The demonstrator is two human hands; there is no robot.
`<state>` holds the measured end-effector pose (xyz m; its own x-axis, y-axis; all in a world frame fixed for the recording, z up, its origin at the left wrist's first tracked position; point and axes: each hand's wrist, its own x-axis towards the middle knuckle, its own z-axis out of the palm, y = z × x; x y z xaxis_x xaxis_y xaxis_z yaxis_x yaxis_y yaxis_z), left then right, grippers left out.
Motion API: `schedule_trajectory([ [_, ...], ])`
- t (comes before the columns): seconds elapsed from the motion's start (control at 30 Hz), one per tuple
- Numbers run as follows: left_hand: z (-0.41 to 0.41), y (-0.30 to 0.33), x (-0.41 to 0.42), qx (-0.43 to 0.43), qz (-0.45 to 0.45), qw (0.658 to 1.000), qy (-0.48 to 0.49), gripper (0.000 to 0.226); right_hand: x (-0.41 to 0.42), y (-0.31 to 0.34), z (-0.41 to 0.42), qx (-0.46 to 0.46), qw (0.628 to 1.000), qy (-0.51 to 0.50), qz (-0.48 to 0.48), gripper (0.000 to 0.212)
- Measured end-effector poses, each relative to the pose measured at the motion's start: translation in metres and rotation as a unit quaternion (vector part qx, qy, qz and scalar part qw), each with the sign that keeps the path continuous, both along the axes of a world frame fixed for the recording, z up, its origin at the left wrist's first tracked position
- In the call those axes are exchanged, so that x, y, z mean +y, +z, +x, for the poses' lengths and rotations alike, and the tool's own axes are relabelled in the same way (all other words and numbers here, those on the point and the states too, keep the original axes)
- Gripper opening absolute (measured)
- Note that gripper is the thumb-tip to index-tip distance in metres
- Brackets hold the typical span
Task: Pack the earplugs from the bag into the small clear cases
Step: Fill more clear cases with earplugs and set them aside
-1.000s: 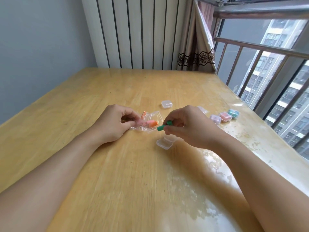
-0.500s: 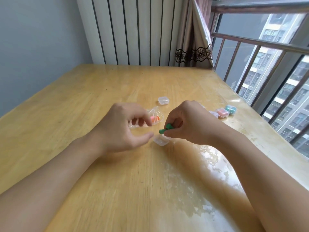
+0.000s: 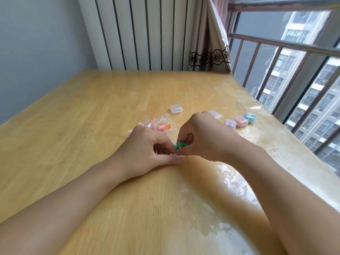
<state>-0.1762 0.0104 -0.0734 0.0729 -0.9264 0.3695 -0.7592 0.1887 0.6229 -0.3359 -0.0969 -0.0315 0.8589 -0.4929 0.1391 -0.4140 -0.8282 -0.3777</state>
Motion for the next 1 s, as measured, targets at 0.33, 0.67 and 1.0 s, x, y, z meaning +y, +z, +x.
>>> schedule_trajectory([
  [0.33, 0.008, 0.001, 0.001, 0.048, 0.034, 0.998, 0.026, 0.039, -0.014, 0.000, -0.004, -0.062, 0.989, -0.005, 0.133, 0.012],
  [0.67, 0.007, 0.000, 0.000, 0.027, 0.045, 0.998, 0.019, 0.027, -0.013, -0.004, -0.001, -0.108, 0.958, -0.061, 0.260, 0.019],
  [1.0, 0.004, 0.001, -0.001, 0.079, 0.038, 0.996, -0.007, 0.014, -0.010, -0.011, 0.004, -0.088, 0.959, -0.097, 0.253, 0.020],
])
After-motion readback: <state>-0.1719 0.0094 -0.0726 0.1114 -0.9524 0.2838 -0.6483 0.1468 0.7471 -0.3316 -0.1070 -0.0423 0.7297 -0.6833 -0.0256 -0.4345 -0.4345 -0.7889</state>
